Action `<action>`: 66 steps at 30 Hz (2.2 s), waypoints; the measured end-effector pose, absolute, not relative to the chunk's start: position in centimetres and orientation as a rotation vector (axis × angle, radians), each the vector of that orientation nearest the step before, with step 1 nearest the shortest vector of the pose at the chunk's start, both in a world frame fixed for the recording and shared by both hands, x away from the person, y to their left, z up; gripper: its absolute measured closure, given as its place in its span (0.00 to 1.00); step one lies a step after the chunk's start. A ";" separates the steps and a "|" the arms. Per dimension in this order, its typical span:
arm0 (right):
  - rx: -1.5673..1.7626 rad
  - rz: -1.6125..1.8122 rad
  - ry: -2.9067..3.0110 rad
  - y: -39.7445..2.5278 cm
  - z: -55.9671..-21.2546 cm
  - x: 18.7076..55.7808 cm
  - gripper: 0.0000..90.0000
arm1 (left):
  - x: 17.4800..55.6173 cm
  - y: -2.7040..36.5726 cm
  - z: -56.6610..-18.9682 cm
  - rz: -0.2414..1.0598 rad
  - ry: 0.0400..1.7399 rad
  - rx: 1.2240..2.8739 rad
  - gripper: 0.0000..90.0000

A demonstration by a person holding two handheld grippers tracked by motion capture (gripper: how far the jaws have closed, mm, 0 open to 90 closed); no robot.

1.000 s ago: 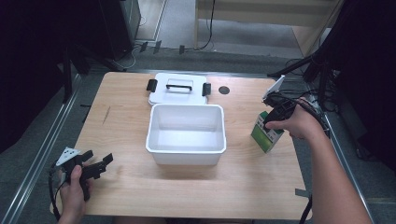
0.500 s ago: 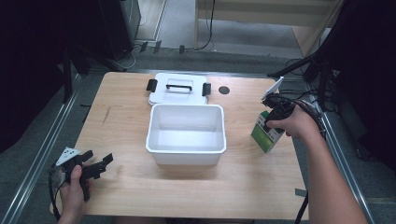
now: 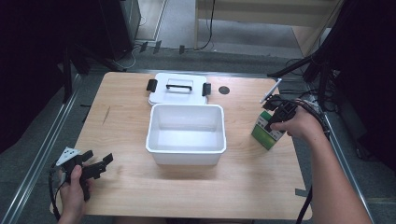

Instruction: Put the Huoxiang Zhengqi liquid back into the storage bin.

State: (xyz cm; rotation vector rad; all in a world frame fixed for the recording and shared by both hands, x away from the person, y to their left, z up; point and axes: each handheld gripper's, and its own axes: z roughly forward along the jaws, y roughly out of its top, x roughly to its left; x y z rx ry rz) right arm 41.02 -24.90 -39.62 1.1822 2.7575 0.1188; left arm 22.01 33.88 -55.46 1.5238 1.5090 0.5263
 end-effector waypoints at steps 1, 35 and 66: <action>1.166 0.128 2.762 -25.0 -39.5 40.9 0.71 | 22.0 33.9 -55.5 0.527 1.509 1.524 0.10; 0.778 0.277 2.815 -24.2 -34.0 38.4 0.71 | 22.0 33.8 -55.5 0.530 1.506 1.526 0.10; 0.554 0.309 2.886 -21.0 -29.2 37.1 0.71 | 22.0 33.8 -55.5 0.529 1.506 1.528 0.10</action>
